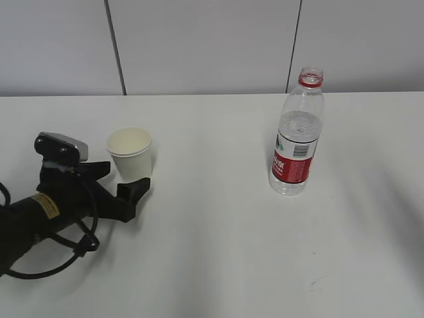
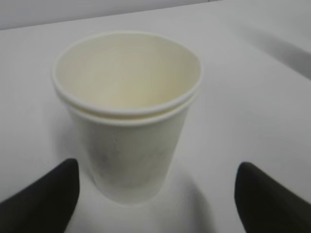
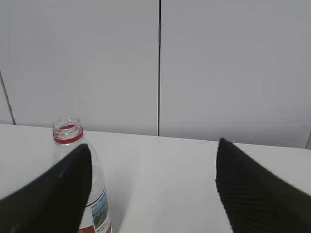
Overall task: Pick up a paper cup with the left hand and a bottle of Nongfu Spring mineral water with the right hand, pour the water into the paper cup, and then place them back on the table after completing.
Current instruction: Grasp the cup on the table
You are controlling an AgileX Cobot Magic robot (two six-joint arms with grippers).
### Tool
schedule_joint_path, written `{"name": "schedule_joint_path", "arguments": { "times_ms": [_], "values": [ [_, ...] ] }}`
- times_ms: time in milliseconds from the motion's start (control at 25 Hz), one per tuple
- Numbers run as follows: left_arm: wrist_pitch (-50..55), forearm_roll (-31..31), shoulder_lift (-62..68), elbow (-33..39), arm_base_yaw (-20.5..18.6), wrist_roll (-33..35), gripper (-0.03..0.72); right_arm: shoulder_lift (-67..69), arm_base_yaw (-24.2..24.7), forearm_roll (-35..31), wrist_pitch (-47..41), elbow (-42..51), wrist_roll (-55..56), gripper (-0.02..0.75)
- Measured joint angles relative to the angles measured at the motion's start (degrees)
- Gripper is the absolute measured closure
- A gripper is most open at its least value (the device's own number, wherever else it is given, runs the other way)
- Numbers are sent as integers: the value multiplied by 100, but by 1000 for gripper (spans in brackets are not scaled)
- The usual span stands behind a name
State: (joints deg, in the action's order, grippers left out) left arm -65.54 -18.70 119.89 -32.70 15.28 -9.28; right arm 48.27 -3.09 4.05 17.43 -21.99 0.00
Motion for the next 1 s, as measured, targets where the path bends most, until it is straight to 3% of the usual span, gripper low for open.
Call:
{"name": "schedule_joint_path", "arguments": {
  "times_ms": [360,1000],
  "values": [
    [4,559,519,-950,147,0,98,4,0,0,47,0,0,151],
    [-3,858,591,-1100,161,0,111,4,0,0,61,0,0,151]
  ]
}}
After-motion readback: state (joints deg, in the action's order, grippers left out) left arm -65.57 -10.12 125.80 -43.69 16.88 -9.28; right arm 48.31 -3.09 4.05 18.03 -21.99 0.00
